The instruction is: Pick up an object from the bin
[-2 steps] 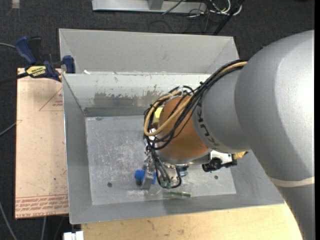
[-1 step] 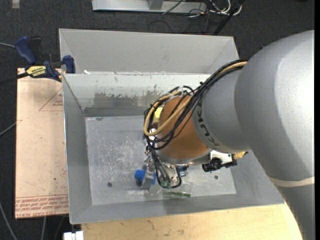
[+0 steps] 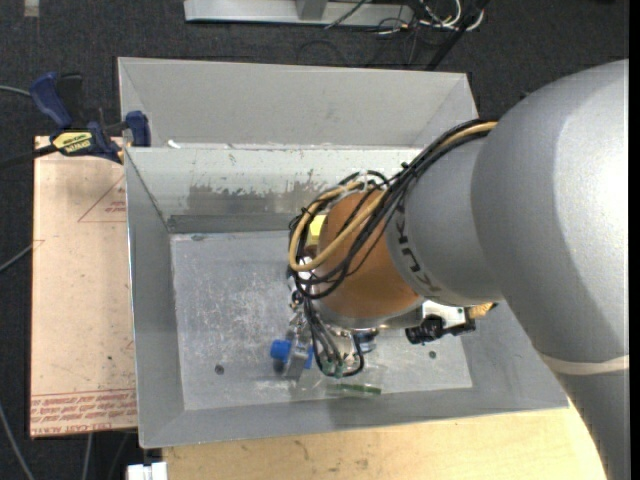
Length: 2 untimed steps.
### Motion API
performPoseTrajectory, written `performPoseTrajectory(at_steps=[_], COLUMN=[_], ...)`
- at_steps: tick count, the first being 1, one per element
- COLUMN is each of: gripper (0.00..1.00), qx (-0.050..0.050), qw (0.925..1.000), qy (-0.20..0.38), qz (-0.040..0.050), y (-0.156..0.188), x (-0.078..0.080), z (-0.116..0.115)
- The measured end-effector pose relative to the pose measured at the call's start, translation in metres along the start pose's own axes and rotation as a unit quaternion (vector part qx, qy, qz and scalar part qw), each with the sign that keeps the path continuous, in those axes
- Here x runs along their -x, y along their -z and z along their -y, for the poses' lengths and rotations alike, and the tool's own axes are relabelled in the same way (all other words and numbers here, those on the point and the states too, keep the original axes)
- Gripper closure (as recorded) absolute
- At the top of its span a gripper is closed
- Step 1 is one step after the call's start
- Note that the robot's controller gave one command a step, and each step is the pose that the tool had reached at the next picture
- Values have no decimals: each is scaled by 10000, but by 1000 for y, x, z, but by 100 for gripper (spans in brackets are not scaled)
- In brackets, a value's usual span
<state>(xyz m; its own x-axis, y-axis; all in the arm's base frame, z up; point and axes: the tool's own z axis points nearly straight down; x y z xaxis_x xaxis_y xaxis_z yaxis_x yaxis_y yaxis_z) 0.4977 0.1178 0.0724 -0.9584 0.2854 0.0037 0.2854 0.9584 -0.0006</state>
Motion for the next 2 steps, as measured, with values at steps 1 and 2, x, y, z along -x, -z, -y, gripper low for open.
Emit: performPoseTrajectory(at_steps=[1,2], gripper=[100,100], qx=[1,5], qw=[10000,10000], qy=[1,1], qz=[2,10], y=[12,24], x=[0,0], z=[0,0])
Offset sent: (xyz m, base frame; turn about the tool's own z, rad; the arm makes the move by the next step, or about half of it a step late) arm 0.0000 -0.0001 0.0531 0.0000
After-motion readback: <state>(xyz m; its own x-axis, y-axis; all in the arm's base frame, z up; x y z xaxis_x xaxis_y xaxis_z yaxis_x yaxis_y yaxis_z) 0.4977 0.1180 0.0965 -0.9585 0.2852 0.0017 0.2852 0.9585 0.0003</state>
